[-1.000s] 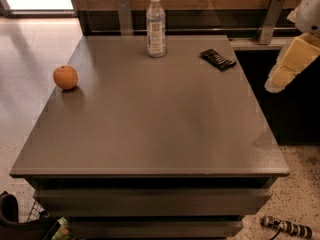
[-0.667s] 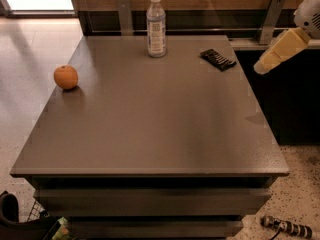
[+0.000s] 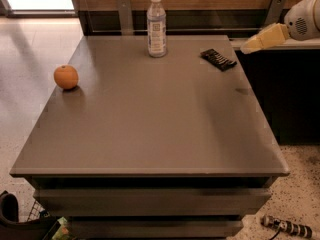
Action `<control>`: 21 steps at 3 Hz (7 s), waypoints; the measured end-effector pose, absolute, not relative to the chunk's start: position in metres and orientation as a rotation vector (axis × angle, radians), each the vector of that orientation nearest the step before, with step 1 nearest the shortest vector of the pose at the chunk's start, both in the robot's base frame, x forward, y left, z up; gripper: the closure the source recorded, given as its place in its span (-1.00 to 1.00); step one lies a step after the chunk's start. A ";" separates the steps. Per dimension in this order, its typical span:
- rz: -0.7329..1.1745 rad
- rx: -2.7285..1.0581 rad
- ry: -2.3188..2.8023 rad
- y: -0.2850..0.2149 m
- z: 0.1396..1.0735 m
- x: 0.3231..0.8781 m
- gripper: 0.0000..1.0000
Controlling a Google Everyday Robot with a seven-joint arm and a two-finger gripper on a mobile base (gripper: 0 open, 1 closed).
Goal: Move rxbar chocolate near orange
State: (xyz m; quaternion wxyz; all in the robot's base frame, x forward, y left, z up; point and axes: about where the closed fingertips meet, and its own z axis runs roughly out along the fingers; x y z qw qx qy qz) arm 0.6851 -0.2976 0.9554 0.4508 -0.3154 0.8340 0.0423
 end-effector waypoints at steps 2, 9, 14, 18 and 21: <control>0.166 -0.736 2.010 -0.295 0.945 0.717 -1.00; 0.531 -0.740 1.914 -0.235 0.806 0.790 -1.00; 0.567 -0.750 1.908 -0.223 0.806 0.790 1.00; 0.566 -0.751 1.908 -0.223 0.806 0.790 -0.97; 0.458 -0.812 1.885 -0.235 0.828 0.792 -1.00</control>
Offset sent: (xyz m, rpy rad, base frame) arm 0.0257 0.0029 -0.0074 0.0595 -0.0311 0.0045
